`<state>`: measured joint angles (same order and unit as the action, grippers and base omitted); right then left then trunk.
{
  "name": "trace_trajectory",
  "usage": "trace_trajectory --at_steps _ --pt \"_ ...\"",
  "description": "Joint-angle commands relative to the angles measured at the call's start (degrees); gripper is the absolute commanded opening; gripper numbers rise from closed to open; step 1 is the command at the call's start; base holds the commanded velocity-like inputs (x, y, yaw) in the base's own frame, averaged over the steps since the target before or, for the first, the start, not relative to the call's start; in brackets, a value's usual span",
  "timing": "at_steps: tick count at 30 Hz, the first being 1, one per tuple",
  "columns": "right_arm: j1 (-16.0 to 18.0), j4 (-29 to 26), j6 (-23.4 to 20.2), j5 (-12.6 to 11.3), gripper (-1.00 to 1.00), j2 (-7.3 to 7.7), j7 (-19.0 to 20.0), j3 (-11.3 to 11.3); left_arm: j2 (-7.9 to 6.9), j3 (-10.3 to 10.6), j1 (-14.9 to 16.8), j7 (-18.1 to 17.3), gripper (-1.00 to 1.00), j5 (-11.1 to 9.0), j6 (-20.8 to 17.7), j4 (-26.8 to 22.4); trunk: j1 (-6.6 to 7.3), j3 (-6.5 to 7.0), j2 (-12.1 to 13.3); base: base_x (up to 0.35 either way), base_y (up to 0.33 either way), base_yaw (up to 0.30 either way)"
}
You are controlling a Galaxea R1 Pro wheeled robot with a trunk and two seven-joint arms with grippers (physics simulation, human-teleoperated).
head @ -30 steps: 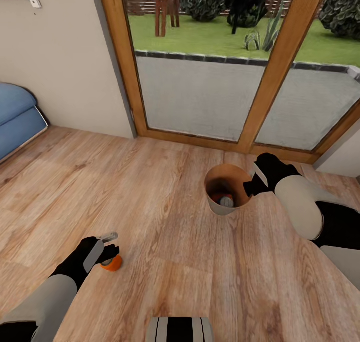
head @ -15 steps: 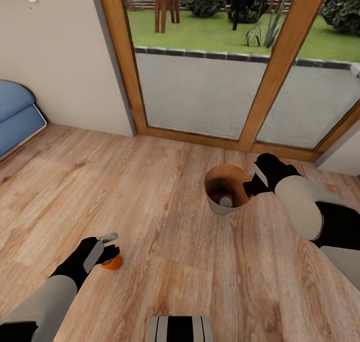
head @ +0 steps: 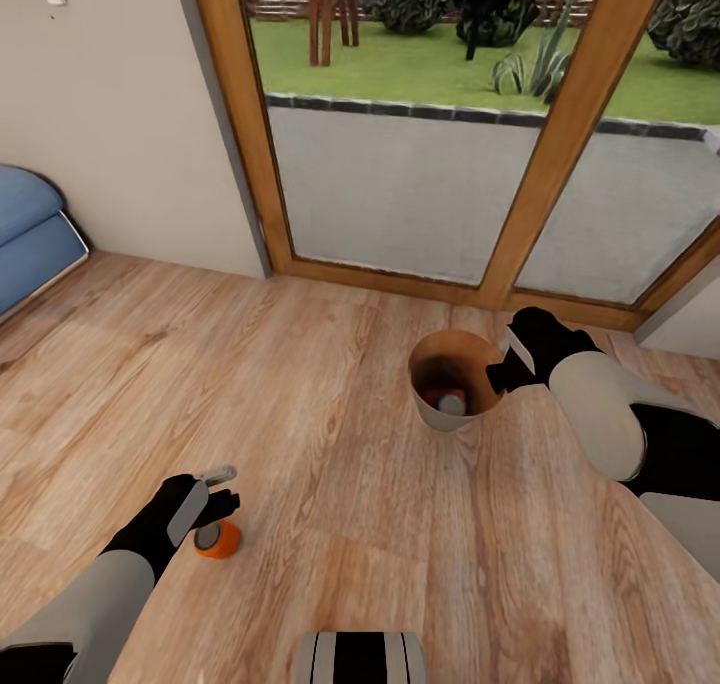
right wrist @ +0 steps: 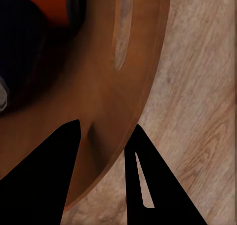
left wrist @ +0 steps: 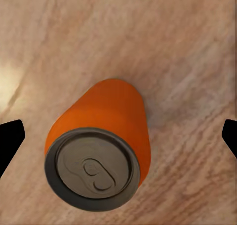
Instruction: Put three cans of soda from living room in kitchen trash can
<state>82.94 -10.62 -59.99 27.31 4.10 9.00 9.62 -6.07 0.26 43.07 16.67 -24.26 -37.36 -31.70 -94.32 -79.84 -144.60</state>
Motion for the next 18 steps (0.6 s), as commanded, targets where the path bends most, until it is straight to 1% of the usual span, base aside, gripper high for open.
trace_trajectory --at_steps 1,15,18 --pt "0.03 -0.02 -0.01 -0.77 -1.0 0.0 0.11 0.31 0.0 0.0 0.0 -0.02 1.0 0.0 0.01 0.0 0.01 0.01 0.0 0.026 0.0 0.0" --pt "-0.06 -0.02 -0.01 -0.76 -1.0 0.04 -0.01 0.3 0.01 -0.07 0.0 0.11 1.0 -0.24 0.01 0.03 0.01 0.01 0.0 0.003 0.0 0.0" --pt "-0.06 -0.02 -0.01 -0.76 -1.0 0.0 -0.03 0.31 0.01 -0.08 0.0 0.16 1.0 -0.35 0.01 0.05 -0.07 -0.66 -0.04 0.0 0.0 0.0"
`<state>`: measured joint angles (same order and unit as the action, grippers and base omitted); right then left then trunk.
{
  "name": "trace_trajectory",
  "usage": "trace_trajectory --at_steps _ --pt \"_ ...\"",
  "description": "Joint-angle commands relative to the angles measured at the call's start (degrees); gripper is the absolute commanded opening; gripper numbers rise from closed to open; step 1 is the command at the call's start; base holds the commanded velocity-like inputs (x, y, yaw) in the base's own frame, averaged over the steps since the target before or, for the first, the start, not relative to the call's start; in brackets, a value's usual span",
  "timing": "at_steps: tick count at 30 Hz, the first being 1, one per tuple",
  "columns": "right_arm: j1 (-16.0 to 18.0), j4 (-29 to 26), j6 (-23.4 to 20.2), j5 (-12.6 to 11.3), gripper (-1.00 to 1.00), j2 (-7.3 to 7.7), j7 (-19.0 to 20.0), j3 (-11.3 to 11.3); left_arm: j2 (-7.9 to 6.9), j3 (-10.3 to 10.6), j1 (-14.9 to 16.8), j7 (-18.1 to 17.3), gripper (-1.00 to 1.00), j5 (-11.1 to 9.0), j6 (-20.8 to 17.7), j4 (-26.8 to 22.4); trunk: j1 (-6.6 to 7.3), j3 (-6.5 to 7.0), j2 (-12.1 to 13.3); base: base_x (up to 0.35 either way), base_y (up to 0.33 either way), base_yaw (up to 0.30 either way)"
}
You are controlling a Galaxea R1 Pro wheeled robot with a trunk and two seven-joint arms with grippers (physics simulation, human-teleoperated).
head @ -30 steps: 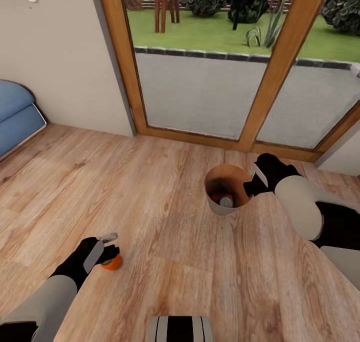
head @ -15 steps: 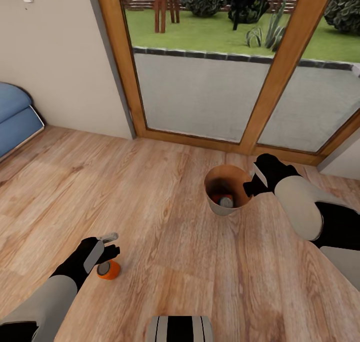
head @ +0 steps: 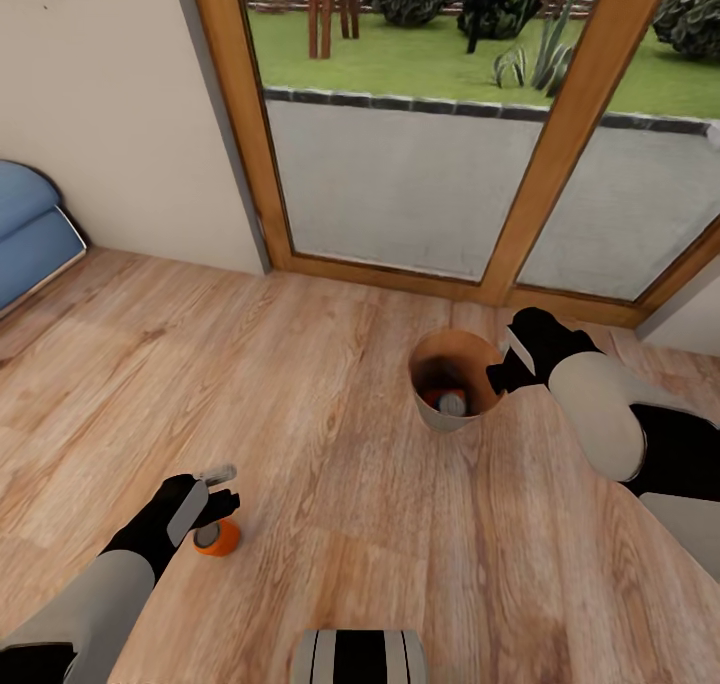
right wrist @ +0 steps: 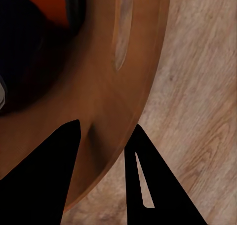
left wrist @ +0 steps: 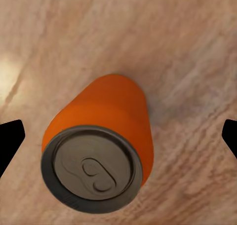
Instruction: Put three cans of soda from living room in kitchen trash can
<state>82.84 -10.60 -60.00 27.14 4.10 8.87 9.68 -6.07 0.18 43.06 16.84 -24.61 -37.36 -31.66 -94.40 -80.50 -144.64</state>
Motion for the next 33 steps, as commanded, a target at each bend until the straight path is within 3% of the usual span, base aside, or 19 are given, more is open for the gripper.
trace_trajectory --at_steps 1,4,33 --pt "0.04 -0.03 0.0 -0.6 -1.0 -0.02 0.11 0.24 0.0 0.0 0.0 0.01 1.0 -0.03 0.01 0.01 -0.01 -0.22 -0.02 0.0 0.0 0.0" --pt "0.04 -0.03 0.0 -0.6 -1.0 0.01 0.1 0.25 0.0 0.0 0.0 0.02 1.0 -0.06 -0.01 0.02 -0.09 -0.88 -0.06 0.0 0.0 0.0" --pt "-0.44 -0.03 0.0 -0.6 -1.0 -0.15 0.1 0.17 0.18 -0.09 -0.08 -0.05 1.0 -0.08 0.01 0.02 -0.11 -1.11 -0.08 0.0 0.0 0.0"
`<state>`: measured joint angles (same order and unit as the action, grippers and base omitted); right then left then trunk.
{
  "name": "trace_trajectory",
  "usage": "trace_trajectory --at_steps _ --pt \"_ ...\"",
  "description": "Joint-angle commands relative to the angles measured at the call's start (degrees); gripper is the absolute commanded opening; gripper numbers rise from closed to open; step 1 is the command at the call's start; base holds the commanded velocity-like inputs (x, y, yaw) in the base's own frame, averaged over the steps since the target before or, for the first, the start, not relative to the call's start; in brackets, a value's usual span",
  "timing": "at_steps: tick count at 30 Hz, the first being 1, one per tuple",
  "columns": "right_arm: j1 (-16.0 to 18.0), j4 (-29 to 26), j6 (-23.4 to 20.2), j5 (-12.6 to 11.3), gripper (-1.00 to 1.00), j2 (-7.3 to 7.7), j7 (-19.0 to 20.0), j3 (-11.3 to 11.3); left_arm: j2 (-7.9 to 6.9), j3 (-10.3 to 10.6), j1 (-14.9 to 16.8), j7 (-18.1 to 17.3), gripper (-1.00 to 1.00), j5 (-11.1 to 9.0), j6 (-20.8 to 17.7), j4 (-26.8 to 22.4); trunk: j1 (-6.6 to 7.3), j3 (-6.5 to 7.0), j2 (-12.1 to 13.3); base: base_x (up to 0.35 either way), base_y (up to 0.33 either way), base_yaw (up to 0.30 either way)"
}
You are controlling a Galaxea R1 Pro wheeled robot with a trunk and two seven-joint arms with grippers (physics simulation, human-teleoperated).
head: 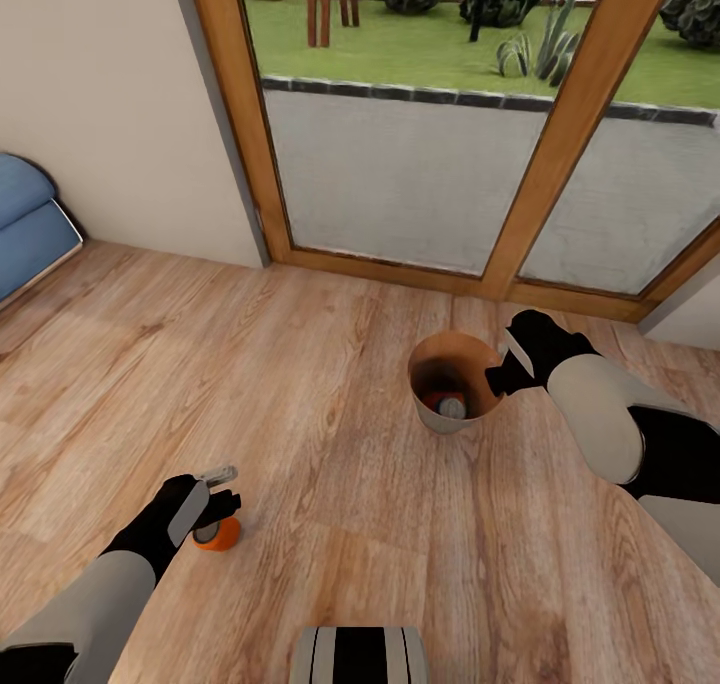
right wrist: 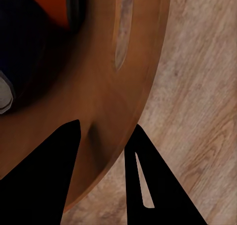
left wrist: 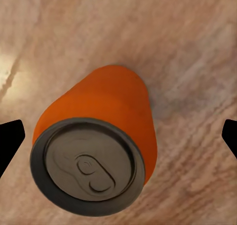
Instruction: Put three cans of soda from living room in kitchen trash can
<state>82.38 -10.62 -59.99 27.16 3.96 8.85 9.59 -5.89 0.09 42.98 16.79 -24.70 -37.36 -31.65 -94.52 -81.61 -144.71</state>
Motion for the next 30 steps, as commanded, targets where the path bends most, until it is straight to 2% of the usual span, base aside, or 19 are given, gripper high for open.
trace_trajectory --at_steps 1,12,17,30 --pt "0.02 -0.02 -0.01 -0.61 -1.0 0.0 0.11 0.25 0.0 0.0 0.0 0.0 1.0 0.0 0.01 0.0 0.01 0.01 0.0 0.0 0.0 0.0" --pt "-0.03 -0.02 -0.01 -0.61 -1.0 -0.15 0.04 0.25 0.0 0.0 0.0 -0.01 1.0 -0.01 -0.01 0.05 0.01 0.01 0.0 0.0 0.0 0.0" --pt "-0.03 0.0 -0.01 -0.61 -1.0 -0.13 0.03 0.25 0.0 0.0 0.0 -0.14 1.0 -0.05 -0.07 0.05 -0.12 -1.1 -0.07 0.0 0.0 0.0" --pt "-0.09 0.06 -0.01 -0.61 -1.0 -0.06 0.02 0.25 0.0 0.0 0.0 -0.29 1.0 -0.05 -0.08 0.01 -0.12 -1.1 -0.07 0.0 0.0 0.0"
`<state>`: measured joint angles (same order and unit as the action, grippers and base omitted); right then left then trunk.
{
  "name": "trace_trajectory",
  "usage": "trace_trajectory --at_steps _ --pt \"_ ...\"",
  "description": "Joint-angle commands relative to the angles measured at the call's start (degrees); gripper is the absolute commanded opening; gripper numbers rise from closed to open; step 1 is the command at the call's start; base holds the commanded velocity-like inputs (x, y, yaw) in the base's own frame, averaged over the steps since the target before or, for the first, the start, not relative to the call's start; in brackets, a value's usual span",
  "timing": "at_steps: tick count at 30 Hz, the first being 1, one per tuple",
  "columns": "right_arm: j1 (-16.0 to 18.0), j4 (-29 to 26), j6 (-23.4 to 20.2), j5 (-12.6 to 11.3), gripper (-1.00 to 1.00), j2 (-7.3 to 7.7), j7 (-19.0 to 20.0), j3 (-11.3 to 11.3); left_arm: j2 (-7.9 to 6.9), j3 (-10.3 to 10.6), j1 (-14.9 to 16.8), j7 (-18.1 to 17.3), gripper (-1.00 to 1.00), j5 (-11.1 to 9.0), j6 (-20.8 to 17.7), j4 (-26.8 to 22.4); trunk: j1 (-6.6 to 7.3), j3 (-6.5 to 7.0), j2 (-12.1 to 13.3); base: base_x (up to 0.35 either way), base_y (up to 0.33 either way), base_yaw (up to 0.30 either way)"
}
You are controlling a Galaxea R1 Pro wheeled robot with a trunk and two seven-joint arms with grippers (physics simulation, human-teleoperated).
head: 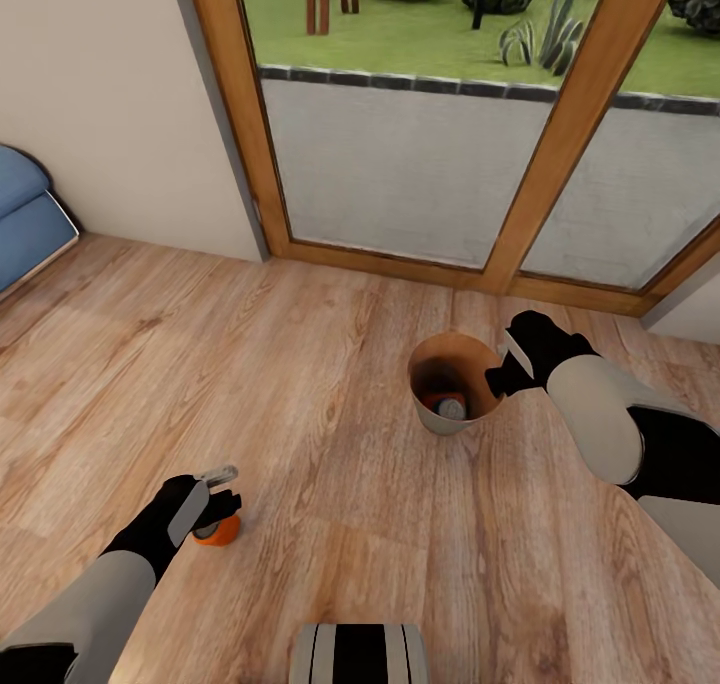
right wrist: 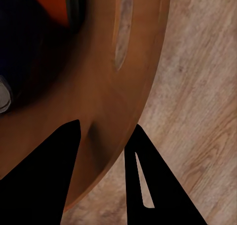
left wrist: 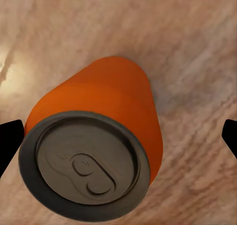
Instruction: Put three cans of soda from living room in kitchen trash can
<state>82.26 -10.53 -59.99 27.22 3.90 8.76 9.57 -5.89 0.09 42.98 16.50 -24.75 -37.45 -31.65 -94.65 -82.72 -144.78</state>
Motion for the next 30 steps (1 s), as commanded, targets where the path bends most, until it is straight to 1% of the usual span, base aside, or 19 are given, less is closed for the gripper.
trace_trajectory --at_steps 1,8,9,24,30 --pt "0.02 -0.02 -0.01 -0.68 -1.0 0.01 0.12 0.28 0.0 0.0 0.0 -0.02 1.0 -0.01 0.01 0.01 0.01 0.01 0.0 0.0 0.0 0.0" --pt "0.0 -0.01 -0.01 -0.67 -1.0 0.02 0.12 0.28 0.0 -0.01 -0.07 -0.14 1.0 0.02 0.13 0.0 0.01 0.01 0.0 0.0 0.0 0.0" --pt "0.0 -0.01 -0.01 -0.67 -1.0 0.01 0.12 0.28 -0.02 -0.01 -0.09 -0.14 -1.0 0.03 0.12 0.0 0.01 0.01 0.0 0.0 0.0 0.0" --pt "0.0 -0.01 -0.01 -0.68 -1.0 -0.01 0.12 0.28 0.0 0.09 -0.09 0.28 -1.0 -0.01 0.05 0.0 0.01 0.01 0.0 0.0 0.0 0.0" --pt "-0.68 -0.08 -0.01 -0.61 -1.0 0.01 0.12 0.28 0.03 0.09 -0.09 0.2 -1.0 -0.04 0.02 0.0 0.01 0.01 0.0 0.0 0.0 0.0"
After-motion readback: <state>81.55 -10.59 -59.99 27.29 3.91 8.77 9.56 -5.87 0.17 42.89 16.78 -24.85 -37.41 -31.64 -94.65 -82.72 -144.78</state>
